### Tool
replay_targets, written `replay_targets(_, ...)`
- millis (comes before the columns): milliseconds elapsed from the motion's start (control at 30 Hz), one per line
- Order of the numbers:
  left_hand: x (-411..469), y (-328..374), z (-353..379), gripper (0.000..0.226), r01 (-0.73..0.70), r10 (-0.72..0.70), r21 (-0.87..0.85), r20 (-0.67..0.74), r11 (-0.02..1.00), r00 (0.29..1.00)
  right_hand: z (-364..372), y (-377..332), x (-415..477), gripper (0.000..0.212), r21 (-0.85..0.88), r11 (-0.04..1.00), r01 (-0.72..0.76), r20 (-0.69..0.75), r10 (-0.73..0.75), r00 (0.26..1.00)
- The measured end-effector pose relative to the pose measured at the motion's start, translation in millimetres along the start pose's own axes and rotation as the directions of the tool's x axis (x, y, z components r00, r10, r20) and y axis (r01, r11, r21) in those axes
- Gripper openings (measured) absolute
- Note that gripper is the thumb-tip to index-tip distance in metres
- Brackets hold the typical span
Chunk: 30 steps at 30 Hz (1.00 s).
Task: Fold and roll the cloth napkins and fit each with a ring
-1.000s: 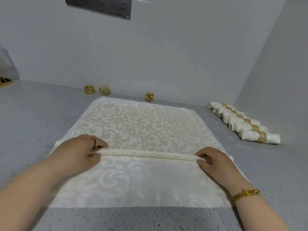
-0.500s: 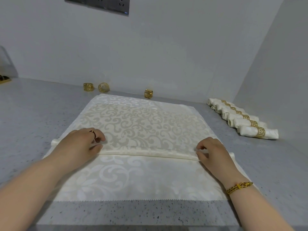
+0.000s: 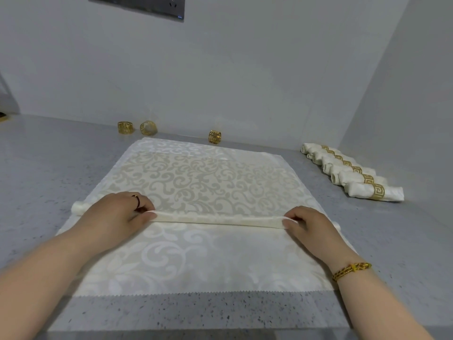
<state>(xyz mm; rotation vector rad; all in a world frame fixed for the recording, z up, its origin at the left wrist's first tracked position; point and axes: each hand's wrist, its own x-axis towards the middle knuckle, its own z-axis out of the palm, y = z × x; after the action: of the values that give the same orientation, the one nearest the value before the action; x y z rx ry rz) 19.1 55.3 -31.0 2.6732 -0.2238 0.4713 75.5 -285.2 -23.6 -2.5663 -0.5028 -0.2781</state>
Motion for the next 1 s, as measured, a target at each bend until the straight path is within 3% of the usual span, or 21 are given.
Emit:
replay_targets(67, 3, 1, 3, 0.008, 0.078, -0.078, -0.024, -0.022, 0.997, 0.997, 4, -2, 5, 0.017, -0.109, 0.994, 0.009, -0.021, -0.012, 1.0)
replay_targets(133, 8, 1, 4, 0.021, 0.129, -0.128, 0.006, -0.022, 0.992, 0.991, 7, -3, 10, 0.021, -0.244, 0.97, 0.021, -0.006, -0.023, 1.0)
replay_targets(233, 15, 5, 3, 0.019, 0.079, -0.079, 0.01, -0.007, 0.997, 0.997, 3, -6, 17, 0.017, -0.31, 0.95, 0.042, -0.001, -0.044, 0.999)
replay_targets(400, 27, 23, 2, 0.029, -0.02, 0.011, 0.058, 0.166, 0.998, 0.986, 7, -10, 23, 0.022, -0.2, 0.978, 0.065, 0.093, -0.047, 0.994)
replay_targets(500, 27, 25, 6, 0.029, -0.02, 0.013, 0.038, 0.156, 0.999, 0.988, 9, -8, 15, 0.017, -0.04, 0.999, 0.017, 0.025, -0.016, 1.0)
replay_targets(600, 21, 22, 10, 0.021, -0.046, 0.043, 0.021, 0.158, 0.999, 0.986, 6, -6, 11, 0.011, -0.005, 0.999, 0.051, 0.062, -0.05, 0.997)
replay_targets(767, 22, 26, 15, 0.024, -0.052, 0.047, 0.148, 0.037, 0.988, 0.998, 13, -5, 17, 0.015, -0.167, 0.979, 0.116, 0.002, -0.117, 0.993)
replay_targets(1000, 22, 20, 17, 0.013, -0.01, 0.014, 0.055, -0.072, 0.998, 0.997, 11, -8, 15, 0.023, -0.074, 0.995, 0.066, 0.002, -0.066, 0.998)
